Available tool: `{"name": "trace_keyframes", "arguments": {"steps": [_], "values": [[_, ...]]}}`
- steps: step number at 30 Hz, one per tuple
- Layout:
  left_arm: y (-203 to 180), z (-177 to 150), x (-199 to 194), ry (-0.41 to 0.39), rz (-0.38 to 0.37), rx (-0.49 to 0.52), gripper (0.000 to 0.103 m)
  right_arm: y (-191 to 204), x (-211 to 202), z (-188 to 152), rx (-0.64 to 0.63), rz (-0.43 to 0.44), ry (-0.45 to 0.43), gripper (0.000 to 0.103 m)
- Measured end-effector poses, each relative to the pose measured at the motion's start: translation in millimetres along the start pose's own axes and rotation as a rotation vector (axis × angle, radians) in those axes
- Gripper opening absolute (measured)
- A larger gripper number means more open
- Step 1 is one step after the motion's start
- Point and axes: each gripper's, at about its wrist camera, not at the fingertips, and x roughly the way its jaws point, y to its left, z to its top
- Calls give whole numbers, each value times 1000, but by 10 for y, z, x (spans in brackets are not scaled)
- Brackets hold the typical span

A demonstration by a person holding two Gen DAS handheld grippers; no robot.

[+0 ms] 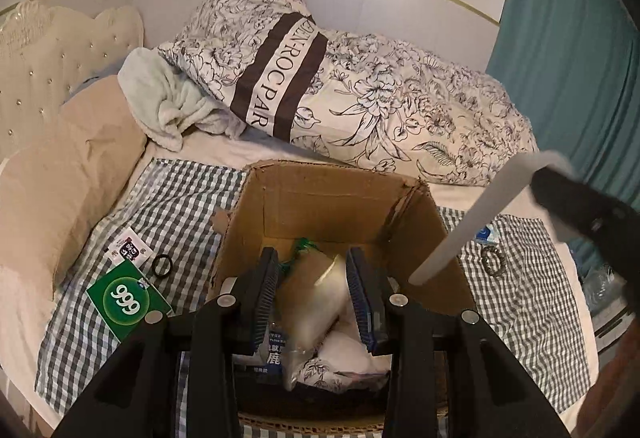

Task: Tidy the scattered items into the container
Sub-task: 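Carry the medicine box and white strip with both grippers over the cardboard box, then open both grippers to drop the medicine box and strip into the box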

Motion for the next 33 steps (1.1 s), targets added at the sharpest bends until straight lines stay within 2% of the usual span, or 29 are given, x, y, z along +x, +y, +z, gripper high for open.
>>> {"name": "trace_keyframes", "arguments": {"steps": [6, 15, 20, 27, 29, 31, 33], "values": [[27, -13, 146, 20, 1, 2, 36, -16, 330, -131, 5, 3, 85, 12], [-24, -120, 387, 64, 5, 16, 36, -119, 850, -512, 1, -32, 269, 16], [-38, -131, 378, 65, 9, 21, 36, -150, 875, -584, 0, -32, 296, 16], [-110, -35, 161, 25, 17, 31, 36, -111, 629, -502, -10, -25, 232, 19], [-146, 10, 46, 3, 21, 36, 36, -95, 529, -451, -13, -29, 202, 25], [-183, 56, -65, -21, 25, 40, 36, -88, 383, -385, -13, -31, 160, 40], [-228, 103, -185, -44, 28, 45, 36, -79, 245, -324, -13, -33, 120, 50]]}}
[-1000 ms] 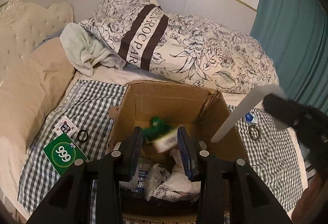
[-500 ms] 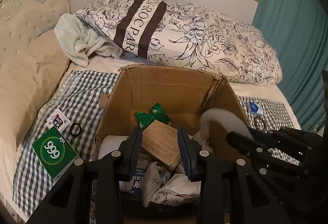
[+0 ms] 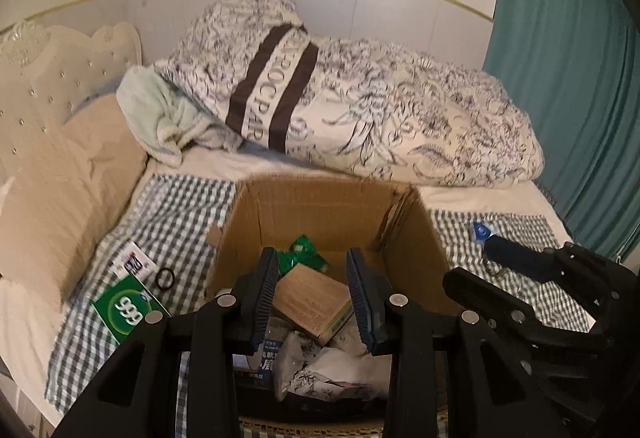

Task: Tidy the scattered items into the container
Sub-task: 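Open both grippers to drop the medicine box and strip into the box, then move both grippers back toward the blue tissue pack and bead bracelet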

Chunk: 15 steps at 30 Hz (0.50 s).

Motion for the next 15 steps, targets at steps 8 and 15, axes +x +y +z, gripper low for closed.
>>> {"name": "trace_keyframes", "arguments": {"steps": [8, 15], "values": [[-173, 134, -424, -74, -2, 23, 36, 20, -551, 133, -8, -23, -121, 59], [-411, 195, -757, -135, -23, 45, 36, -74, -1070, 149, 2, -65, -205, 59]]}}
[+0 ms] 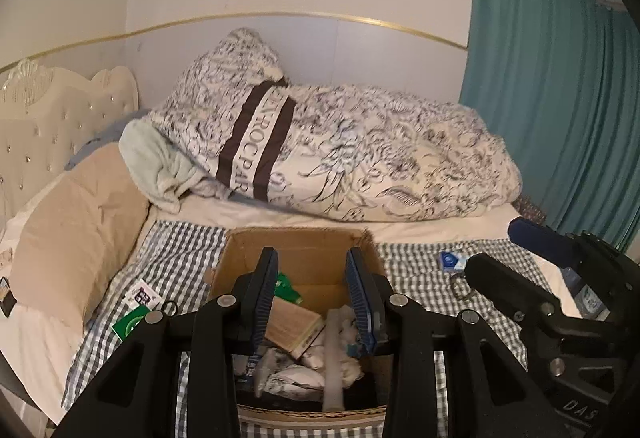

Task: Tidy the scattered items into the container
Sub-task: 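Move both grippers back toward the blue tissue pack and bead bracelet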

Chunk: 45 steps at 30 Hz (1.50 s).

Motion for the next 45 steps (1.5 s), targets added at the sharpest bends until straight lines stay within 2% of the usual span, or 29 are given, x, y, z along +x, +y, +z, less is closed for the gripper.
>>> {"name": "trace_keyframes", "arguments": {"steps": [7, 13, 16, 18, 22, 24, 26, 29, 31, 35, 45], "values": [[-308, 87, -303, -56, -26, 30, 36, -214, -480, 52, 23, -54, -67, 63], [-529, 122, -529, -99, -36, 37, 47, -441, -864, 37, 57, -95, -103, 66], [-625, 130, -613, -110, -41, 42, 63, -585, -1040, 3, 74, -132, -113, 72], [-703, 127, -675, -126, -30, 42, 85, -706, -1151, -28, 90, -150, -112, 73], [-824, 129, -766, -144, -39, 33, 94, -965, -1337, -95, 107, -201, -93, 74], [-896, 132, -775, -145, -43, 33, 103, -1108, -1418, -129, 126, -216, -82, 75], [-967, 131, -761, -146, -39, 34, 103, -1239, -1489, -165, 135, -243, -77, 81], [-1086, 122, -676, -127, -54, 39, 103, -1412, -1569, -229, 151, -273, -70, 85], [-1192, 115, -556, -106, -58, 51, 103, -1531, -1568, -282, 158, -284, -55, 93], [-1366, 91, -239, -50, -78, 63, 103, -1782, -1444, -432, 164, -309, -11, 95], [-1840, -127, 844, 67, -119, 97, 103, -2634, -531, -912, 262, -315, 160, 95]]}}
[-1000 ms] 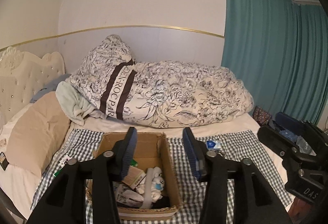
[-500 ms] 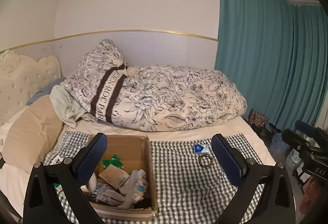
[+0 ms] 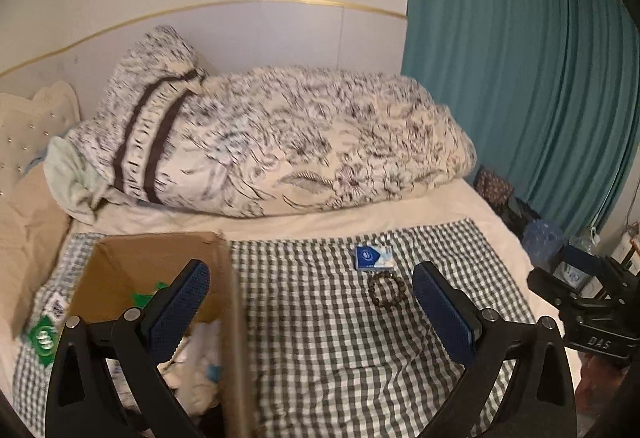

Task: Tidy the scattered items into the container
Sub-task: 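Move both grippers back toward the blue tissue pack and bead bracelet, then grasp the blue tissue pack with the left gripper while the right grasps the bead bracelet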

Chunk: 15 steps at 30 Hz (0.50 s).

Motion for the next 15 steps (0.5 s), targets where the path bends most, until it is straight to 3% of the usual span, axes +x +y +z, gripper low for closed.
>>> {"name": "trace_keyframes", "arguments": {"steps": [7, 15], "values": [[-260, -243, 974, 86, -30, 7, 103, -301, 943, -54, 18, -11, 109, 95], [-379, -441, 1942, 175, -4, 0, 103, -428, 1802, -181, -7, -3, 207, 95]]}}
